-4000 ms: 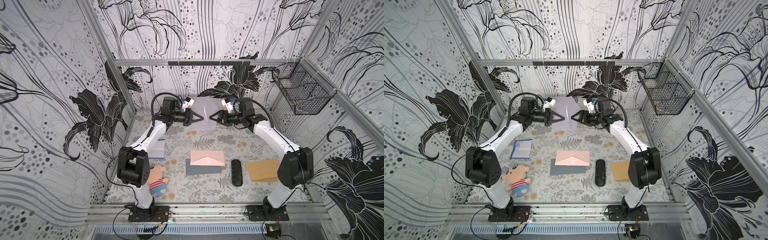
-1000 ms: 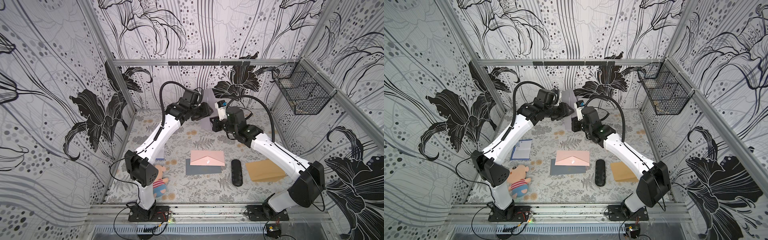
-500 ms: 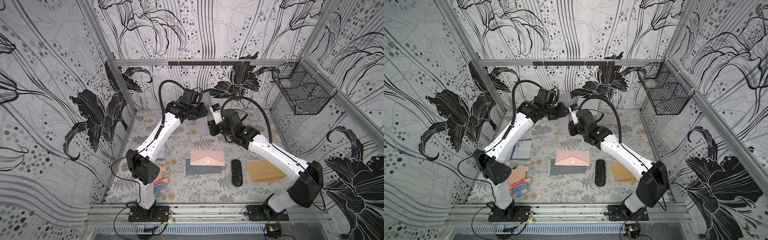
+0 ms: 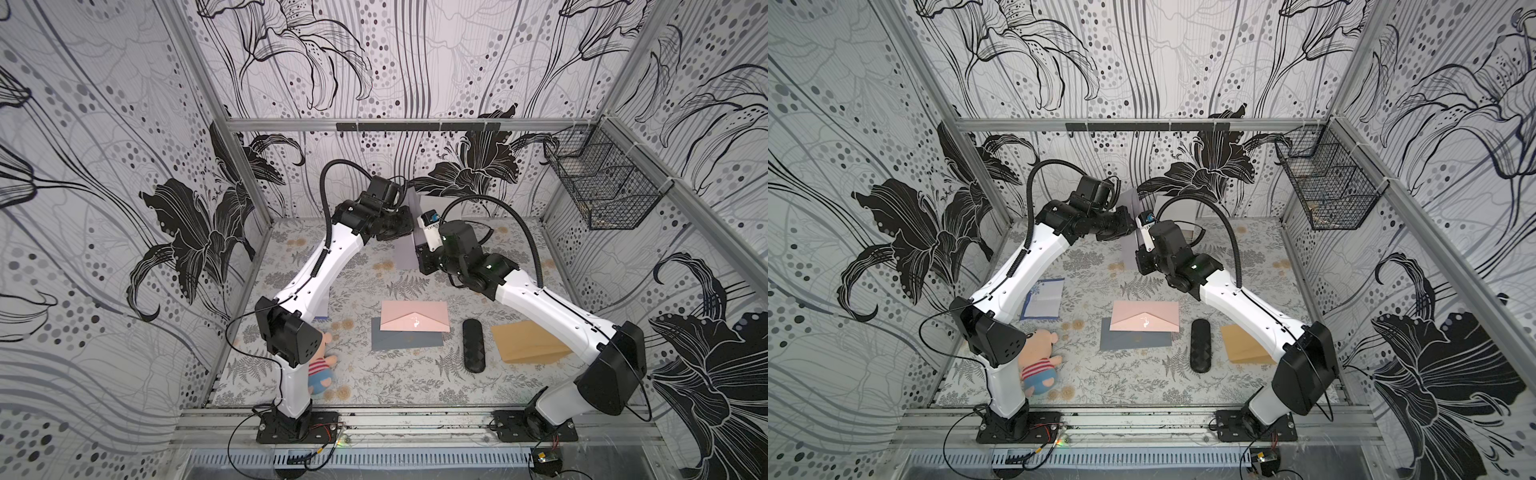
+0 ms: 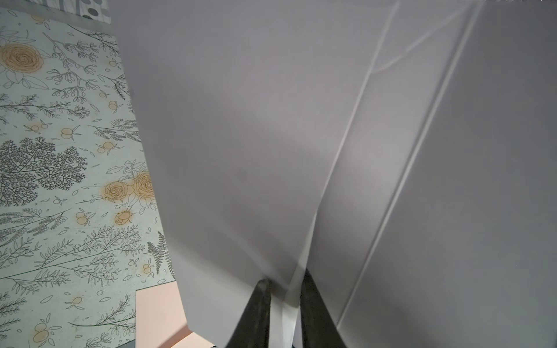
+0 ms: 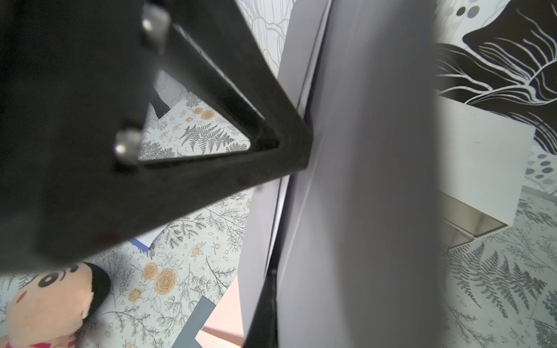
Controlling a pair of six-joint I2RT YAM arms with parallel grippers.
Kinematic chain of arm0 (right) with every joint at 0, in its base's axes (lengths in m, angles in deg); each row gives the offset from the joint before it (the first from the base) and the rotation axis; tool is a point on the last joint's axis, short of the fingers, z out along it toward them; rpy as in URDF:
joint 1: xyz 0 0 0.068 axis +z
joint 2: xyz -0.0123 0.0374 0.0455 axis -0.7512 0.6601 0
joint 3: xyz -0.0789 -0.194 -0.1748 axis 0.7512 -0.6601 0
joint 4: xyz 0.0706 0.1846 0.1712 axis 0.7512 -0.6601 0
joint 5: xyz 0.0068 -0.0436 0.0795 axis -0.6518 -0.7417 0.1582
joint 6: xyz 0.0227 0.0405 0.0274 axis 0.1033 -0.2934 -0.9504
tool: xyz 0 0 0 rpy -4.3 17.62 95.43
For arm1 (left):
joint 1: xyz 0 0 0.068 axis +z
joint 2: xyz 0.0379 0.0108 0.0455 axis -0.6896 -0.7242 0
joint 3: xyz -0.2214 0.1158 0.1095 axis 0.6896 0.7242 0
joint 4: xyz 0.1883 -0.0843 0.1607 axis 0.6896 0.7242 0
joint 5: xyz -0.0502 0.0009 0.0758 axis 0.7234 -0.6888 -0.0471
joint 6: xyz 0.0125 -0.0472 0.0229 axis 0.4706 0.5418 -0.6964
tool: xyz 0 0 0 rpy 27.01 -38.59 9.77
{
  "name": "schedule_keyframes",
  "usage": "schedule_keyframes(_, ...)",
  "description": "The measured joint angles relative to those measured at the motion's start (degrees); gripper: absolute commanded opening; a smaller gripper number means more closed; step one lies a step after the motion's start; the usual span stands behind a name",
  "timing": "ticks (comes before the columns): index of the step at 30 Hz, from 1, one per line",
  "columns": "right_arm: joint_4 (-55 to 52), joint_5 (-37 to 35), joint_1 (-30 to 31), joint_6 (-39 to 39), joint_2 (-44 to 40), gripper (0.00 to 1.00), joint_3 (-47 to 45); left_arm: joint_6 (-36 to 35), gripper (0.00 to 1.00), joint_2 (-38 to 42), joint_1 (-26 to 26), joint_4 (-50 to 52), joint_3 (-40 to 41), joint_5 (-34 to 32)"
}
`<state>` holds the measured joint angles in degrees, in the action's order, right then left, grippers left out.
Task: Take the letter paper out of the envelope
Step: Take out the letter paper from the envelope.
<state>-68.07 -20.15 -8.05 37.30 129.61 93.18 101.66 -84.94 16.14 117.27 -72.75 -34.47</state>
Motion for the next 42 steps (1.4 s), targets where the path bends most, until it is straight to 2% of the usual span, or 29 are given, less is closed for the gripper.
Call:
schedule_keyframes(12, -0.2, -1.6, 1.2, 0.8, 0.3, 0.0, 0.2, 0.1, 0.0, 0.0, 0.0, 0.6, 0.1, -0.2)
schedule_keyframes(24, -4.1, -2.0, 1.0, 0.8, 2.1, 0.0, 2.8, 0.9, 0.0, 0.0, -0.4, 0.4, 1.6, 0.0)
schedule_keyframes(32, -6.8, 3.0, -1.8, -0.4, 5.0, 0.0, 4.9, 4.0, 0.0, 0.5, -0.9, -0.7, 6.3, 1.9)
schedule_keyframes(42, -8.0, 5.1, -1.8, -1.7, 5.3, 0.0, 4.9, 5.2, 0.0, 0.7, -1.1, -0.5, 6.5, 2.3)
